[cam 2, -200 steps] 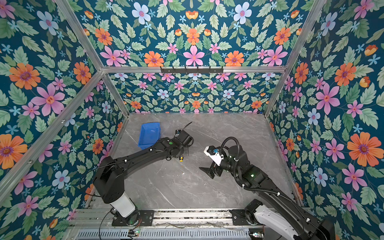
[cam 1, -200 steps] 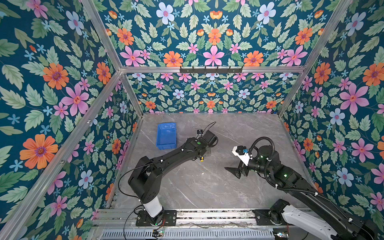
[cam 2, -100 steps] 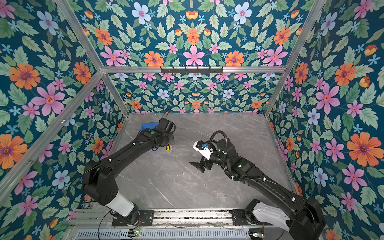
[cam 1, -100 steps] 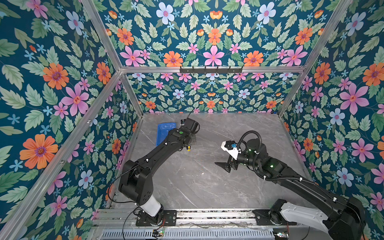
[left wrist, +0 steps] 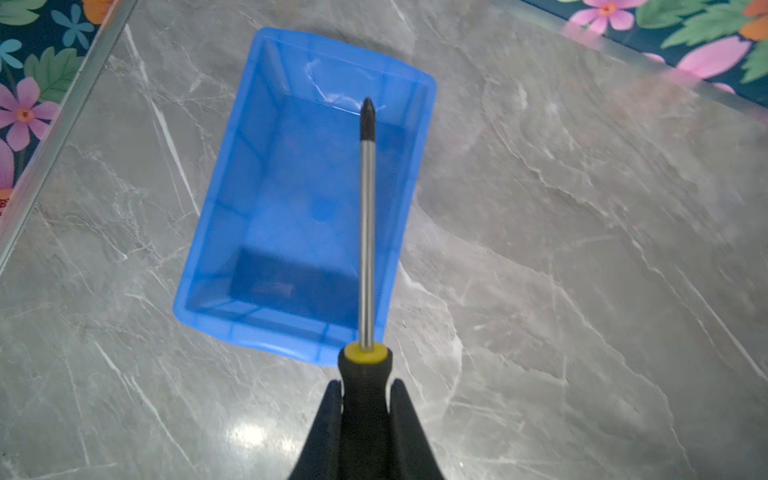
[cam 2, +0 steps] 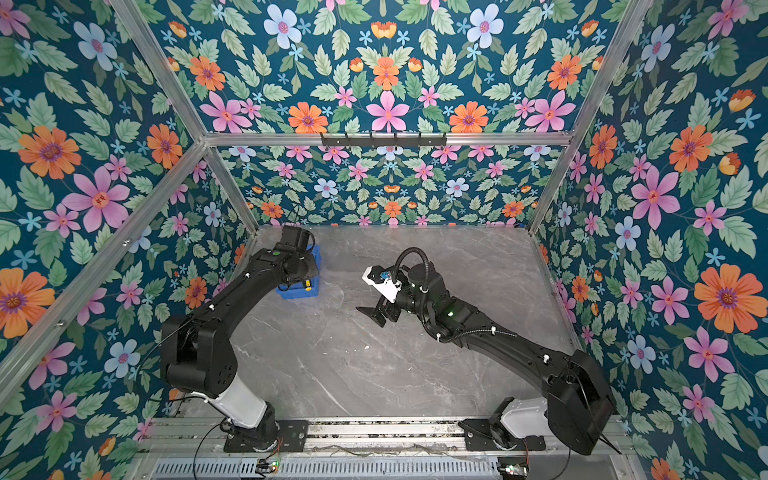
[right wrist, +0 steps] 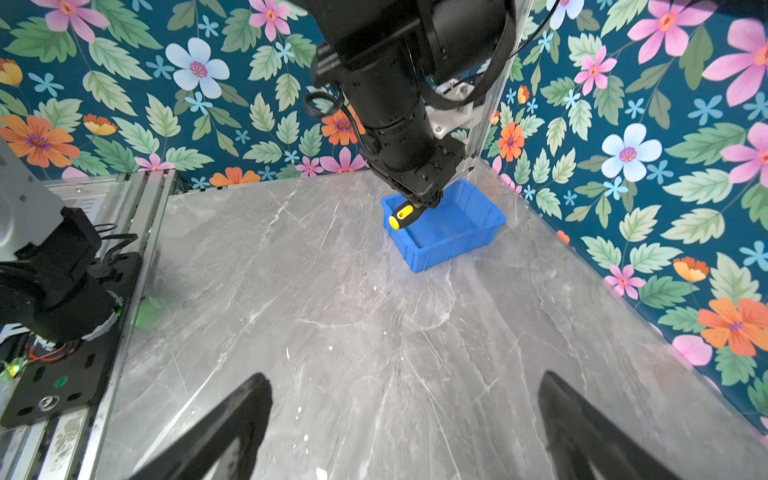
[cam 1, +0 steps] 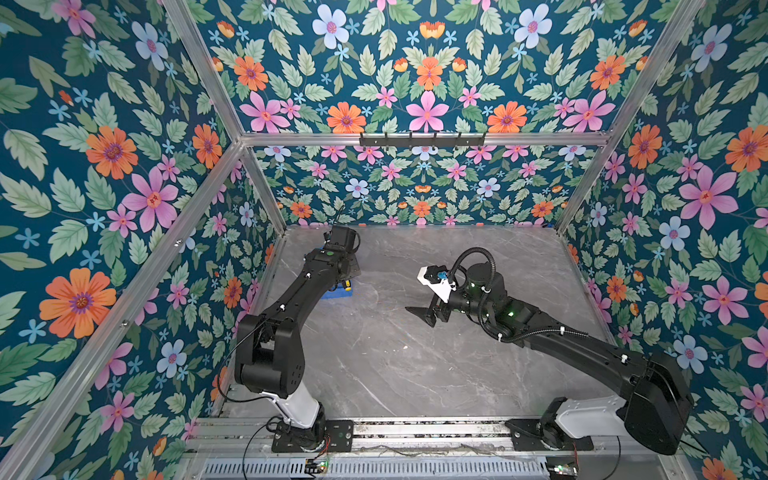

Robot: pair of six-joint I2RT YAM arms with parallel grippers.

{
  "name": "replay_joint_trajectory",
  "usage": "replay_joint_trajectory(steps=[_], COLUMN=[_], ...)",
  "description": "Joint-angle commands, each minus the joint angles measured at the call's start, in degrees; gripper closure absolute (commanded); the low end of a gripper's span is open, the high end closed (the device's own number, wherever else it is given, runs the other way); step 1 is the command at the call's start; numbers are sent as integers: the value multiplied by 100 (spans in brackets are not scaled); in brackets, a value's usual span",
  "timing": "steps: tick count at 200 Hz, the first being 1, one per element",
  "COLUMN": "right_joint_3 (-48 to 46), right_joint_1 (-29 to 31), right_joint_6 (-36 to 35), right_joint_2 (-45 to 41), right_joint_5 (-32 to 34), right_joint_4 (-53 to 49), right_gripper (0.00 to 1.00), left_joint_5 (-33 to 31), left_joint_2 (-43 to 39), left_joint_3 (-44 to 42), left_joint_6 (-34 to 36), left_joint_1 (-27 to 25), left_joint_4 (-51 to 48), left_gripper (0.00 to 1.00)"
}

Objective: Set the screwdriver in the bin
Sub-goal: 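Lift the screwdriver with the left gripper and carry it over the blue bin, then lower the screwdriver into the blue bin and open the left gripper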

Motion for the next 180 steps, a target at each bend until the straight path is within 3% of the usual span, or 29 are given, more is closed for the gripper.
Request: replay_joint_trajectory(steps=[1,37,128,142,167,180], right_joint_3=[103,221,275,301,328,319], right_joint_1=[38,72,81,81,81,81], right_joint_6=[-24,-13,-35,-38,-36,-39], right_joint_2=[97,197,334,369,379,379], right_joint_5=[108,142,128,126,39,-31], right_joint_4=[336,316,346,349,317,292], right_gripper=[1,1,1,1,1,1], left_joint_5=[142,273,616,618,553,512], left_joint_2=[304,1019,2142,2172,2029,1912], left_joint_3=[121,505,930,924,772,710], left_joint_6=[-229,-333,-784,-786,-784,-784], left_joint_1=[286,620,770,767,767,767], left_joint_4=[379,515,779,786,917,963], left_gripper=[100,100,100,91,63,53])
